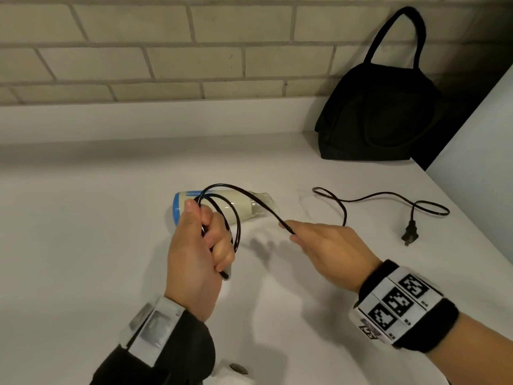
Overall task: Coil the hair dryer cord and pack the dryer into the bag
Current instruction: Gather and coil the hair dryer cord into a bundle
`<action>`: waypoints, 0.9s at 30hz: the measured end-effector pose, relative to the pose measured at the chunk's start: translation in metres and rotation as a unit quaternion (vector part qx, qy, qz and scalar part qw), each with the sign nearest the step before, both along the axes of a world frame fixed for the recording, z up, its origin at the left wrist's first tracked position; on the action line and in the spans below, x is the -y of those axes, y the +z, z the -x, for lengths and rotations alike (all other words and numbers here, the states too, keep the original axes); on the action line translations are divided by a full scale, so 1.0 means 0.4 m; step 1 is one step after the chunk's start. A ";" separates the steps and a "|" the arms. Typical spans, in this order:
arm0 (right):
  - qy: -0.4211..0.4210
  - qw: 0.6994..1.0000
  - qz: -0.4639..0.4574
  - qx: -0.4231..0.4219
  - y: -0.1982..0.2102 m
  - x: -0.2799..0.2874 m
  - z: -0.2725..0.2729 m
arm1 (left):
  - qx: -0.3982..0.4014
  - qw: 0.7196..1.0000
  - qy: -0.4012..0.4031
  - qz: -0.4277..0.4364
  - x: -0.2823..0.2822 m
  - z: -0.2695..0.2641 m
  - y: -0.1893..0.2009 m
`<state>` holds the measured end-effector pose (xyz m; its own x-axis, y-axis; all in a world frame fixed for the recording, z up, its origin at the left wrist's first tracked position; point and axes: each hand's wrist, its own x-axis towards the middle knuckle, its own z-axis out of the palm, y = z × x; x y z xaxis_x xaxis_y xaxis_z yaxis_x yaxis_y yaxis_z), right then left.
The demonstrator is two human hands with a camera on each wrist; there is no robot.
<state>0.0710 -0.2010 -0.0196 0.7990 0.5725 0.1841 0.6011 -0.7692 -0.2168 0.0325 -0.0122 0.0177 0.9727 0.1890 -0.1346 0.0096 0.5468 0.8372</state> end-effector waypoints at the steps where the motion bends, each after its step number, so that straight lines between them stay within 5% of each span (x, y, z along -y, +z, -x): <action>1: -0.001 1.000 0.025 0.017 -0.004 -0.008 0.001 | 0.014 1.000 0.001 -0.025 0.008 0.002 0.001; 4: 0.012 0.991 0.110 0.075 -0.001 -0.047 0.020 | 0.057 0.983 -0.005 -0.177 0.035 0.013 -0.001; 10: 0.125 0.986 0.050 0.102 0.043 -0.102 0.062 | 0.165 0.914 -0.041 -0.368 0.080 0.032 -0.038; 17: 0.183 0.981 -0.012 -0.061 0.044 -0.065 0.082 | 0.186 0.867 -0.060 -0.458 0.080 0.034 -0.065; 24: 0.154 0.986 -0.067 -0.007 0.100 -0.014 0.052 | 0.158 0.852 -0.115 -0.485 0.069 0.045 -0.097; 27: 0.098 0.980 -0.164 -0.047 0.110 -0.015 0.036 | 0.105 0.900 -0.167 -0.390 0.058 0.042 -0.087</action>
